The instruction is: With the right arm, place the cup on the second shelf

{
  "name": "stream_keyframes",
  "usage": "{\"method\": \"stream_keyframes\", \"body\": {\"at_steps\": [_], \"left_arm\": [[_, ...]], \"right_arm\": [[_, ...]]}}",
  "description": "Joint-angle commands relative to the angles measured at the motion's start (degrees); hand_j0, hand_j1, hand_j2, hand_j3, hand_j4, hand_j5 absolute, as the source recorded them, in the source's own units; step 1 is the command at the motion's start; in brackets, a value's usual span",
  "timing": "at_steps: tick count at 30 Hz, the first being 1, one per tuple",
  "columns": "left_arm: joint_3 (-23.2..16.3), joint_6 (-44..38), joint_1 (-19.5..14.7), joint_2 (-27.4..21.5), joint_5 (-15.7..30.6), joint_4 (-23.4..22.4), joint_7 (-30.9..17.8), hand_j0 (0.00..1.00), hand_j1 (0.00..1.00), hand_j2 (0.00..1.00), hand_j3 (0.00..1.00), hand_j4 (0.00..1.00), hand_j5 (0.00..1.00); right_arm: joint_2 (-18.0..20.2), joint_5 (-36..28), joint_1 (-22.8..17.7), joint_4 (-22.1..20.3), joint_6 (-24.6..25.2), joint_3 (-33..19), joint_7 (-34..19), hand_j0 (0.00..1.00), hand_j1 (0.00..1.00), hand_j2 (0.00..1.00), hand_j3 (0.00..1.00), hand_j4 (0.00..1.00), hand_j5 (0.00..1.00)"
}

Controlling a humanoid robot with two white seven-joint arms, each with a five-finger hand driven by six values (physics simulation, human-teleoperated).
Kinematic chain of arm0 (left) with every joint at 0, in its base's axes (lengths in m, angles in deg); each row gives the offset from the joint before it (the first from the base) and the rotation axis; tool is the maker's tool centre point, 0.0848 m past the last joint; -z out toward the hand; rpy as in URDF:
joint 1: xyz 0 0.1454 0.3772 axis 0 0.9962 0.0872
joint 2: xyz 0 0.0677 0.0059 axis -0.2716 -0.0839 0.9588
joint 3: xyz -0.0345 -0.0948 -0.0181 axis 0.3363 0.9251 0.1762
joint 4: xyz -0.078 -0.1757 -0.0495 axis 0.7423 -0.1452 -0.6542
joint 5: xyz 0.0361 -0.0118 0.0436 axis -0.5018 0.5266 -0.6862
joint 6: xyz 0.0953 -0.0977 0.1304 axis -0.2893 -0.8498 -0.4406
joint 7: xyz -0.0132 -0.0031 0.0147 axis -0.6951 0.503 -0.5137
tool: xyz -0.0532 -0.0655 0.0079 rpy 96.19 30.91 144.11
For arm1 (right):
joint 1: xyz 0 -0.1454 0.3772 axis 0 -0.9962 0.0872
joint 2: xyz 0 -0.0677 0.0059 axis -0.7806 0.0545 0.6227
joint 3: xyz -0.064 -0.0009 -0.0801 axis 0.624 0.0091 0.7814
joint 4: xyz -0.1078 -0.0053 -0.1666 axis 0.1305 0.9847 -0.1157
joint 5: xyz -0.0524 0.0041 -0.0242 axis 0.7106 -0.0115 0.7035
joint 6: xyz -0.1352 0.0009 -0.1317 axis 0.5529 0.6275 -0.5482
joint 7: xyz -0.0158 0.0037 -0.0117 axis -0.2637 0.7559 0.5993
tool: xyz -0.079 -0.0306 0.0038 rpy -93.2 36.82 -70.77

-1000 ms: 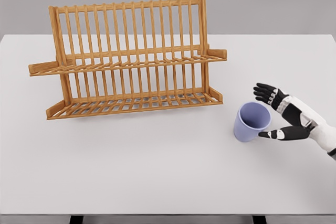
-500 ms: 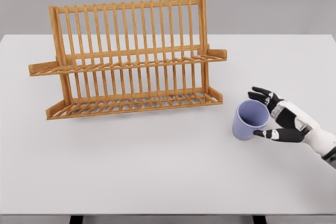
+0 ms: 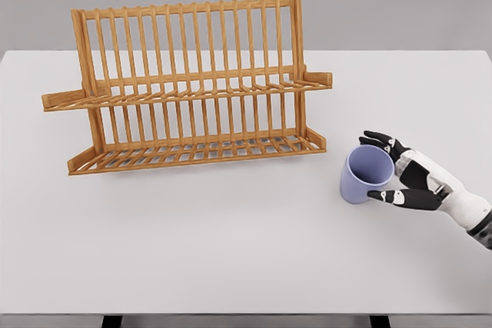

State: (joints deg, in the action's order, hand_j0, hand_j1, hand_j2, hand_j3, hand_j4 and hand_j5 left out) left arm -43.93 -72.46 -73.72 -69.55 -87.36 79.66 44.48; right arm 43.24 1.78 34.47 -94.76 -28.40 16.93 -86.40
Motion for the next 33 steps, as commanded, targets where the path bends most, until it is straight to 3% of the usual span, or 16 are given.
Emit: {"method": "stream_keyframes", "body": {"at_steps": [1, 30, 32, 33], "left_arm": [[0.08, 0.05, 0.00, 0.00, 0.01, 0.00, -0.01, 1.00, 1.00, 1.00, 1.00, 1.00, 1.00], [-0.01, 0.05, 0.00, 0.00, 0.01, 0.00, -0.01, 1.00, 1.00, 1.00, 1.00, 1.00, 1.00], [-0.01, -0.04, 0.00, 0.00, 0.01, 0.00, -0.01, 1.00, 1.00, 1.00, 1.00, 1.00, 1.00], [-0.01, -0.04, 0.00, 0.00, 0.01, 0.00, -0.01, 1.00, 1.00, 1.00, 1.00, 1.00, 1.00]], "right_arm": [[0.05, 5.40, -0.09, 0.43, -0.63, 0.70, 1.42, 1.00, 1.00, 1.00, 1.00, 1.00, 1.00], [0.05, 5.14, 0.00, -0.09, -0.46, 0.53, 1.42, 1.00, 1.00, 1.00, 1.00, 1.00, 1.00], [0.05, 5.23, 0.00, -0.18, -0.20, 0.53, 1.42, 0.96, 0.96, 0.96, 0.96, 0.96, 0.96], [0.05, 5.14, 0.00, -0.09, -0.19, 0.44, 1.42, 0.86, 0.86, 0.86, 0.86, 0.86, 0.86]]}}
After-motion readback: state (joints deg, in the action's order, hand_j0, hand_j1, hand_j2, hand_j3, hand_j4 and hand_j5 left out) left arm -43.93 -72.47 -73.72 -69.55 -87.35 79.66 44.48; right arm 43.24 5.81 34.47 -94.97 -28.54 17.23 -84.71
